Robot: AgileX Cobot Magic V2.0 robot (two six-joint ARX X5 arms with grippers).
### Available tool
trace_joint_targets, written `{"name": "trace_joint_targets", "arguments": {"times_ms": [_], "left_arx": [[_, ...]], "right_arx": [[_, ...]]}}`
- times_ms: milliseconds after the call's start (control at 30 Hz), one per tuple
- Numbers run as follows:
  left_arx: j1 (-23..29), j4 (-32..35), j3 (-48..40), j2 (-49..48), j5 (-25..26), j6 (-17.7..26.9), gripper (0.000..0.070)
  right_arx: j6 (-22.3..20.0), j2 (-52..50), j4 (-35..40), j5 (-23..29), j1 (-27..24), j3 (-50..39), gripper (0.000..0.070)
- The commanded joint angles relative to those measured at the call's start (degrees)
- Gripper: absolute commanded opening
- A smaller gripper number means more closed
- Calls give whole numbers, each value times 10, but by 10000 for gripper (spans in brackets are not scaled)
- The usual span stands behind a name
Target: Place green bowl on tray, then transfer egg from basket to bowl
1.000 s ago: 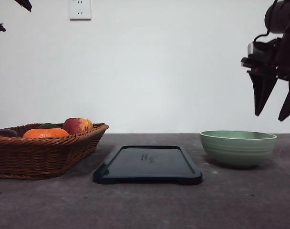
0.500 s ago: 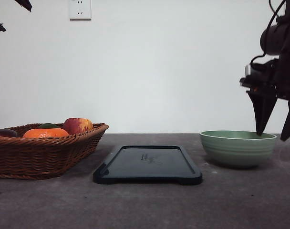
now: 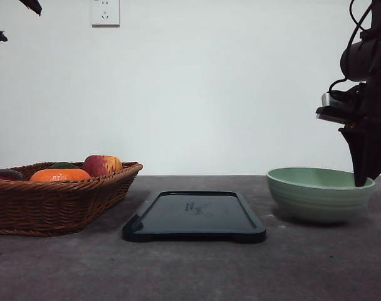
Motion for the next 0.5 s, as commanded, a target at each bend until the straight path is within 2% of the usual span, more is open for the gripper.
{"name": "trace_joint_targets", "arguments": {"times_ms": [0,267,467], "left_arx": [[-1,6,14,4,2,3,466],[-1,6,14,4,2,3,466],[-1,6,14,4,2,3,466]], "right_arx": [[-15,8,-19,-1,7,30,0],[-18,8,-108,0,53,140,0],[-8,11,-113,0,112,208,0]]}}
